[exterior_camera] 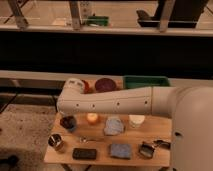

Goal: Place grapes in plastic cup

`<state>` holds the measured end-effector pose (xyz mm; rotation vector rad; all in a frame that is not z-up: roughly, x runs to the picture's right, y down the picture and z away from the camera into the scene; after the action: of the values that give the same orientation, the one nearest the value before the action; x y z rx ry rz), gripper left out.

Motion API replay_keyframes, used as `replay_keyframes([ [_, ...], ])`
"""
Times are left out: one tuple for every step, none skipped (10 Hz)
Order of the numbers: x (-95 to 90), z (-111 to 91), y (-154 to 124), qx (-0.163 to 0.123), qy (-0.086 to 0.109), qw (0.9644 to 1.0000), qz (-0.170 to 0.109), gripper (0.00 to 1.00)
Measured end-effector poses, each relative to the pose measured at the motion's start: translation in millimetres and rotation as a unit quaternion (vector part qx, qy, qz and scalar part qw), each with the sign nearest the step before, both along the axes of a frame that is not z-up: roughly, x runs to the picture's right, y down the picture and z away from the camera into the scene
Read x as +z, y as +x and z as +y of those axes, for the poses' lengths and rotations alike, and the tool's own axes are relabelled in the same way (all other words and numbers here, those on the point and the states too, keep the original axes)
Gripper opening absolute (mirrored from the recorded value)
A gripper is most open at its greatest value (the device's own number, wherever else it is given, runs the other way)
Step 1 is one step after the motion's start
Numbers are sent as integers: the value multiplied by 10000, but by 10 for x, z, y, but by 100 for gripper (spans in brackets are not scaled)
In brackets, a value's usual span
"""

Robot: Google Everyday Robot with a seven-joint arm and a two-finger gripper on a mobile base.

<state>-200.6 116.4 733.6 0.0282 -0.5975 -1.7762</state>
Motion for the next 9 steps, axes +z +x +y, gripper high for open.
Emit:
replay_keyframes([
  [0, -5, 18, -6, 12, 10000, 11, 0],
  [-1, -5, 32, -13, 23, 10000, 20, 0],
  [-22, -9, 45, -23, 52, 10000, 36, 0],
  [-45, -12, 40, -23, 70, 10000, 51, 0],
  [-65, -10, 28, -27, 79, 9999, 58, 0],
  [-94, -16, 15, -21, 92, 9999, 67, 0],
  [-107, -17, 0, -16, 95, 9999, 67, 0],
  [-117, -15, -17, -12, 95, 9999, 60, 0],
  [-125, -17, -33, -6, 102, 9999, 51, 0],
])
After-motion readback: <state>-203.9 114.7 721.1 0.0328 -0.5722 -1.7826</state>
